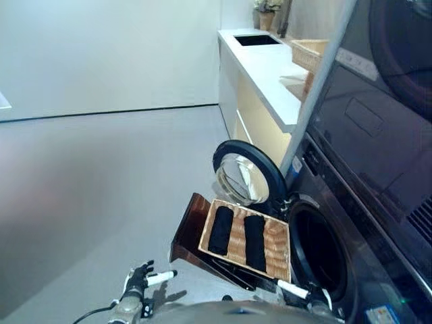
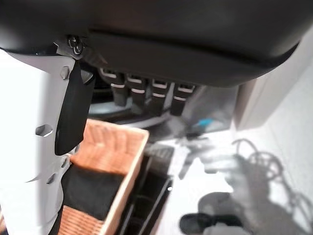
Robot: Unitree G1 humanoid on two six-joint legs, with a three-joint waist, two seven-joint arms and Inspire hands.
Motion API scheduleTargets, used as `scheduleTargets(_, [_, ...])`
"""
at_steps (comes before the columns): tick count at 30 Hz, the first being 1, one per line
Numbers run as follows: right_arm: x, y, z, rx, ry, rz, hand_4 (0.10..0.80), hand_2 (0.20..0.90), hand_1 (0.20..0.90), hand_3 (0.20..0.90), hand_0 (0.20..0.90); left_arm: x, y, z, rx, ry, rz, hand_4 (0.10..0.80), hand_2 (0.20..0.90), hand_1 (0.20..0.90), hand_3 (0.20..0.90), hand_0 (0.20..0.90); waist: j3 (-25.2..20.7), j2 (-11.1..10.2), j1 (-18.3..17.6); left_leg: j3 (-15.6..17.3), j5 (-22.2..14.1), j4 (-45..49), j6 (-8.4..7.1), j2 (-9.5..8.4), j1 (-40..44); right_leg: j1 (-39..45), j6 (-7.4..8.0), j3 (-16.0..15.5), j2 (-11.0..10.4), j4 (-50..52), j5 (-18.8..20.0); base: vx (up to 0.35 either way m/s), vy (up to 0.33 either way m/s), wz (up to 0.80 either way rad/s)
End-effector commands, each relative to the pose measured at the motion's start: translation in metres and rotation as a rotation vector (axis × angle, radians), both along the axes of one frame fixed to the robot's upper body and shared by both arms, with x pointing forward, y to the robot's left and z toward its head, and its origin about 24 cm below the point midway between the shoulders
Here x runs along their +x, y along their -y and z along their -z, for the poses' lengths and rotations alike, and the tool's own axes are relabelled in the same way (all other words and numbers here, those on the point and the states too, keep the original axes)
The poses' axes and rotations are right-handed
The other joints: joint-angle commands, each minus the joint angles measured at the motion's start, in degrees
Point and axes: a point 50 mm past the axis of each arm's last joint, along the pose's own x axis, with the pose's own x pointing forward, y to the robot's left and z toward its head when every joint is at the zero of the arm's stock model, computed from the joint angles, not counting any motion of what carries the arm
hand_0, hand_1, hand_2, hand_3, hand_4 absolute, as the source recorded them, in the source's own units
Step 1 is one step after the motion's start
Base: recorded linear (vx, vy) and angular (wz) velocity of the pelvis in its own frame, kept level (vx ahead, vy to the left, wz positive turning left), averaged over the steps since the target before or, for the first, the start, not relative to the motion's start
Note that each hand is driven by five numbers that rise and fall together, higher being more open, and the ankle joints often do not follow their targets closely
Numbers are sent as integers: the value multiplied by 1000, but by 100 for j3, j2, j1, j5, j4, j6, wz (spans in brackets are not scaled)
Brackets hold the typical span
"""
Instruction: Pick up the clothes and place them into the washing machine
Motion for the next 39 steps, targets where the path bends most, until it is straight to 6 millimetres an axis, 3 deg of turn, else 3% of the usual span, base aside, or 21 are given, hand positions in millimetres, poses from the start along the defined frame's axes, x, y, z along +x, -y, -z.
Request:
scheduleTargets(1, [37, 4, -12, -109, 92, -139, 800, 900, 900, 900, 900, 19, -3, -10, 35, 131, -21, 800, 900, 900, 900, 900, -14, -72, 79, 137, 354, -1225, 295, 841, -237, 144, 603, 328, 1, -171, 83, 125, 109, -94])
scheduleTargets(3, [56, 4, -19, -147, 126, -215, 800, 900, 900, 900, 900, 25, -3, -12, 46, 146, -14, 800, 900, 900, 900, 900, -30, 91, 144, 160, 687, -2708, 87, 1167, -197, 200, 626, 443, 91, -260, -51, 106, 102, -36])
scheduleTargets(4, [56, 4, -19, -148, 126, -216, 800, 900, 900, 900, 900, 25, -3, -12, 45, 146, -15, 800, 900, 900, 900, 900, -16, 87, 150, 172, 710, -2765, 85, 1170, -147, 220, 623, 450, 88, -262, -55, 118, 111, 65])
scheduleTargets(5, [64, 7, -23, -171, 139, -245, 800, 900, 900, 900, 900, 29, -1, -12, 46, 151, 0, 800, 900, 900, 900, 900, -27, 209, 208, 157, 1053, -3313, 1, 1239, -287, 279, 620, 475, 127, -319, -130, 165, 173, 70])
scheduleTargets(6, [77, 7, -28, -192, 167, -265, 800, 900, 900, 900, 900, 36, 2, -14, 45, 164, 16, 800, 900, 900, 900, 900, -33, 338, 309, 159, 1240, -3782, -114, 1140, -385, 392, 620, 494, 134, -387, -227, 196, 228, 58])
scheduleTargets(9, [95, 0, -34, -205, 204, -312, 800, 900, 900, 900, 900, 41, 4, -16, 44, 179, 17, 800, 900, 900, 900, 900, -38, 421, 346, -13, 1039, -3727, -84, 987, -189, 425, 665, 572, 88, -381, -304, 82, 124, -13])
scheduleTargets(10, [101, -2, -36, -209, 216, -327, 800, 900, 900, 900, 900, 45, 3, -18, 47, 193, 23, 800, 900, 900, 900, 900, -56, 425, 342, 75, 989, -3677, -90, 957, -159, 432, 699, 567, 11, -370, -311, 99, 175, -99])
scheduleTargets(14, [123, -14, -45, -194, 273, -360, 800, 900, 900, 900, 900, 51, -10, -23, 81, 214, 0, 800, 900, 900, 900, 900, -76, 330, 492, 393, 669, -3254, 97, 733, -146, 522, 883, 671, -411, -246, -392, 139, 188, -99])
scheduleTargets(15, [132, -17, -49, -190, 292, -370, 800, 900, 900, 900, 900, 49, -17, -23, 100, 209, -15, 800, 900, 900, 900, 900, -107, 276, 635, 466, 541, -3168, 208, 615, -145, 489, 977, 726, -568, -153, -407, 126, 183, -45])
scheduleTargets(17, [132, -20, -48, -176, 290, -373, 800, 900, 900, 900, 900, 49, -21, -24, 109, 208, -24, 800, 900, 900, 900, 900, -122, 243, 721, 558, 483, -3167, 271, 568, -122, 394, 1061, 711, -658, -9, -392, 92, 138, -65])
scheduleTargets(20, [133, -23, -48, -169, 295, -380, 800, 900, 900, 900, 900, 50, -23, -25, 115, 212, -21, 800, 900, 900, 900, 900, -96, 210, 814, 712, 404, -3201, 319, 587, -46, 177, 1179, 491, -717, 185, -278, 7, 40, -41])
scheduleTargets(21, [135, -26, -49, -170, 302, -391, 800, 900, 900, 900, 900, 51, -25, -26, 121, 221, -22, 800, 900, 900, 900, 900, -44, 207, 878, 783, 407, -3223, 311, 631, -15, 40, 1205, 230, -741, 272, -197, -54, 3, -52])
scheduleTargets(22, [140, -30, -51, -170, 316, -400, 800, 900, 900, 900, 900, 54, -28, -28, 126, 232, -30, 800, 900, 900, 900, 900, 39, 218, 992, 852, 410, -3266, 273, 691, 24, -105, 1197, -408, -889, 287, -105, -84, -10, -82])
scheduleTargets(23, [141, -32, -52, -171, 322, -410, 800, 900, 900, 900, 900, 55, -29, -29, 129, 237, -32, 800, 900, 900, 900, 900, 59, 222, 1025, 876, 419, -3302, 231, 706, 31, -107, 1183, -842, -1003, 142, -21, -60, -42, -86])
scheduleTargets(24, [144, -35, -53, -172, 330, -425, 800, 900, 900, 900, 900, 56, -30, -30, 135, 243, -35, 800, 900, 900, 900, 900, 86, 207, 1028, 912, 430, -3362, 211, 738, 64, -128, 1172, -1020, -1040, -30, 90, 2, -71, -58])
scheduleTargets(26, [144, -38, -52, -173, 329, -438, 800, 900, 900, 900, 900, 57, -32, -31, 147, 240, -35, 800, 900, 900, 900, 900, 64, 160, 961, 856, 507, -3547, 184, 741, 157, -46, 1151, -803, -1008, -209, 132, 108, -77, -15])
scheduleTargets(30, [142, -33, -53, -226, 309, -479, 800, 900, 900, 900, 900, 45, -22, -23, 120, 195, -4, 800, 900, 900, 900, 900, -93, 77, 910, 830, 492, -3687, 117, 818, 311, 180, 1137, -1068, -1020, -430, 124, 123, -77, 21])
scheduleTargets(38, [165, -32, -68, -279, 357, -518, 800, 900, 900, 900, 900, 46, -21, -23, 115, 202, -14, 800, 900, 900, 900, 900, -49, 114, 924, 647, 528, -3756, 36, 907, 309, 297, 1100, -1218, -954, -546, 44, 37, -67, 12])
scheduleTargets(39, [176, -31, -76, -300, 378, -523, 800, 900, 900, 900, 900, 51, -20, -24, 108, 215, -28, 800, 900, 900, 900, 900, 11, 142, 956, 630, 549, -3752, 16, 924, 250, 264, 1104, -1259, -949, -550, 30, -37, -35, 12])
